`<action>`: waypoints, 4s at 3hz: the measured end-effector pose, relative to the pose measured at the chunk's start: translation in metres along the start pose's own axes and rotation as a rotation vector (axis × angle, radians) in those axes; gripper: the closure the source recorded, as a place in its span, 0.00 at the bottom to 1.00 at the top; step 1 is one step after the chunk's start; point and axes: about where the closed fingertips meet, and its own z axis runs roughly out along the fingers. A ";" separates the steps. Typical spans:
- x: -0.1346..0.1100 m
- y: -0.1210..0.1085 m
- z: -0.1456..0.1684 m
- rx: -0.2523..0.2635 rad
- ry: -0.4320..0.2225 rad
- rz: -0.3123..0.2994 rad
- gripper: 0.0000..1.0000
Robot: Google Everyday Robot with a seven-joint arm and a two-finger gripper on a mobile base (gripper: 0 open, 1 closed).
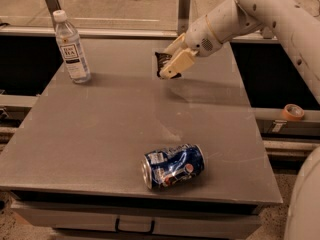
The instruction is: Move rxbar chocolate near pepsi can
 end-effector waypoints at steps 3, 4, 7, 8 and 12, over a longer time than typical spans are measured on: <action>0.010 0.130 0.008 -0.309 0.075 0.089 0.76; 0.010 0.143 0.004 -0.336 0.108 0.106 0.53; 0.021 0.165 -0.013 -0.369 0.187 0.143 0.00; 0.024 0.169 -0.016 -0.363 0.199 0.151 0.00; -0.001 -0.026 -0.222 0.605 0.141 -0.140 0.00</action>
Offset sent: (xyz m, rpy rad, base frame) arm -0.1490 0.0157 -0.0338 -0.0485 0.3239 0.1922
